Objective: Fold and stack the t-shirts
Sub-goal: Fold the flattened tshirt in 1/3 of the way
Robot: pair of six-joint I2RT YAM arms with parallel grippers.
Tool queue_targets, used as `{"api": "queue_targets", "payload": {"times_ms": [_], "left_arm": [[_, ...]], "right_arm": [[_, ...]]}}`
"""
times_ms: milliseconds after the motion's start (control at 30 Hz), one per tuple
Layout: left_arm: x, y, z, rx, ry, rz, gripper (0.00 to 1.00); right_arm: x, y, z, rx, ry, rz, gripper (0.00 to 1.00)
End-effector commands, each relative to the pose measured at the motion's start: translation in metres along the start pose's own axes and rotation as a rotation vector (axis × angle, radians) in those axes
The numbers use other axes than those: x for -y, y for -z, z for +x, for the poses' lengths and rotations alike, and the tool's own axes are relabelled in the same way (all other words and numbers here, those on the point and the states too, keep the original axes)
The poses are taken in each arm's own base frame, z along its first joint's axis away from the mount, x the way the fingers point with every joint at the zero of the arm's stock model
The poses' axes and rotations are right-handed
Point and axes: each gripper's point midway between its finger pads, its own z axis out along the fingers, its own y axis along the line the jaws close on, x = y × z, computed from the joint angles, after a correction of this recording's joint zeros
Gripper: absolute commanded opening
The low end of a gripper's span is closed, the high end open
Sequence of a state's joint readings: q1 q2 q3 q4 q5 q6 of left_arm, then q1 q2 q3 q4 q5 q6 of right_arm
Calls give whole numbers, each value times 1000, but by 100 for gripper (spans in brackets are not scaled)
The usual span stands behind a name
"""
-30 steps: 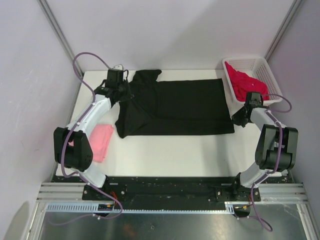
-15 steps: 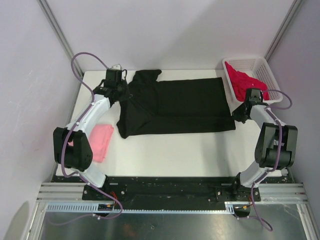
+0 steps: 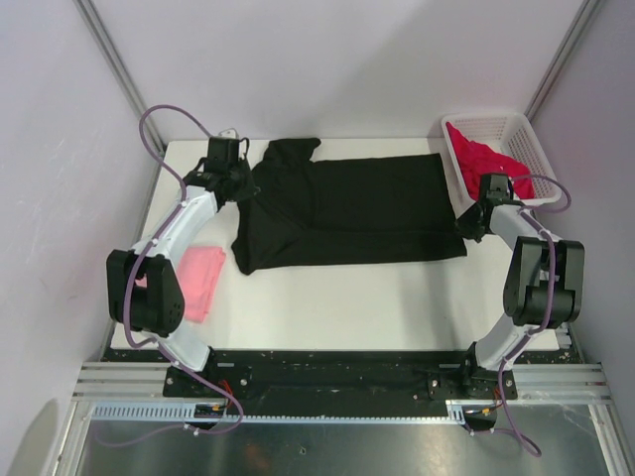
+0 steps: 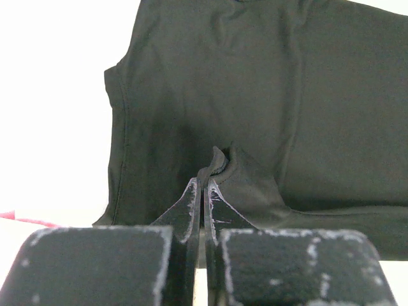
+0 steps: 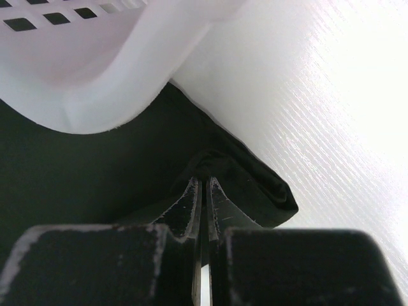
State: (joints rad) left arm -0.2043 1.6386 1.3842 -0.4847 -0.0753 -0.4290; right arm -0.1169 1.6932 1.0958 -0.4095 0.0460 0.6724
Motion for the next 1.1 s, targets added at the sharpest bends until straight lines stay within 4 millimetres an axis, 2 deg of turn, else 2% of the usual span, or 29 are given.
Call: {"api": "queue_targets", "payload": {"times_ms": [0,633,1067], "left_arm": [[2,4,-21,51,10,7,0],[-7,-6,-10,18,11,-17,0],[-9,-13,-6,0,18,-20,0]], "right_arm": [[-14,1,-23,73,1,-20,0],[-23,-1,-38,102,-17,-49,0],[-22,-7,-39,98,-14,-39,0]]}}
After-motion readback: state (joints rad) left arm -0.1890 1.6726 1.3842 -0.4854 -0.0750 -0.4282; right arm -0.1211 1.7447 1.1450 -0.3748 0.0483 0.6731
